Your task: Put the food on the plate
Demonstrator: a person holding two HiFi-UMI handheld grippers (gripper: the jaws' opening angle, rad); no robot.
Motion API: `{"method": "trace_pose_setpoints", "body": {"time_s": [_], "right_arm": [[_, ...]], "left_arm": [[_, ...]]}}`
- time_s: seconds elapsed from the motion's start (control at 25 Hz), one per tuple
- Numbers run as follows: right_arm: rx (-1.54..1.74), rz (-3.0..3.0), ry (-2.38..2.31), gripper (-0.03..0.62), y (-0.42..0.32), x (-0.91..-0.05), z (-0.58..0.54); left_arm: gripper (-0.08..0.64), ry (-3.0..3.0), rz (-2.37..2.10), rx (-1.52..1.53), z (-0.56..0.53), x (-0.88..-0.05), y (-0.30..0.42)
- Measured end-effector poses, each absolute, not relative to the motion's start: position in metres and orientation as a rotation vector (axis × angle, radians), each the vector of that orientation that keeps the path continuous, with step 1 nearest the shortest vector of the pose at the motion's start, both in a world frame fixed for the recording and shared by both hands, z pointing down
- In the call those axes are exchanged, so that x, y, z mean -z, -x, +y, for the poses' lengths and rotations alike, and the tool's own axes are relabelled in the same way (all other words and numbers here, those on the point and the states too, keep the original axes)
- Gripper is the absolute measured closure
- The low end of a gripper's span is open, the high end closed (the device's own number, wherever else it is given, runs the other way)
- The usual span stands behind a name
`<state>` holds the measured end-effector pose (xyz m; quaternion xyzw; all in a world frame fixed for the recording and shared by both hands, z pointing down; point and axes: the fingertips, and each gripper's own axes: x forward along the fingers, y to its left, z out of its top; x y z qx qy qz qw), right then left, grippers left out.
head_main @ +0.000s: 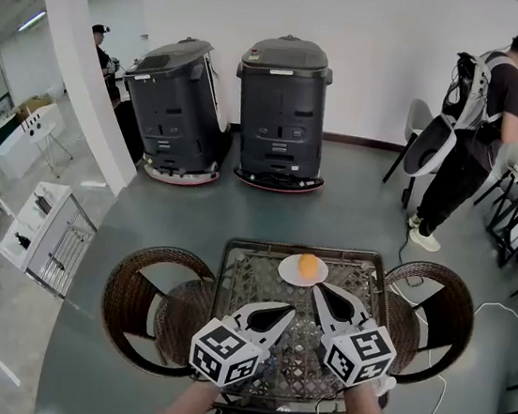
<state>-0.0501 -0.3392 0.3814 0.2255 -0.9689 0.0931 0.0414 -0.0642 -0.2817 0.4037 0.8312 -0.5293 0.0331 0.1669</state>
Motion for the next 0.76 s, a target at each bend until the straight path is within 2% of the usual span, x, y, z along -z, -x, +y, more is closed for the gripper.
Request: {"method": "trace_pose_setpoints", "body": {"time_s": [0.76], "right_arm": [[-0.279, -2.963, -0.679, 0.588, 0.0512, -0.3827, -0.3375]], "left_arm": [[0.551, -2.372, -1.498, -0.101, -0.2802, -0.4027, 0.0618]]}}
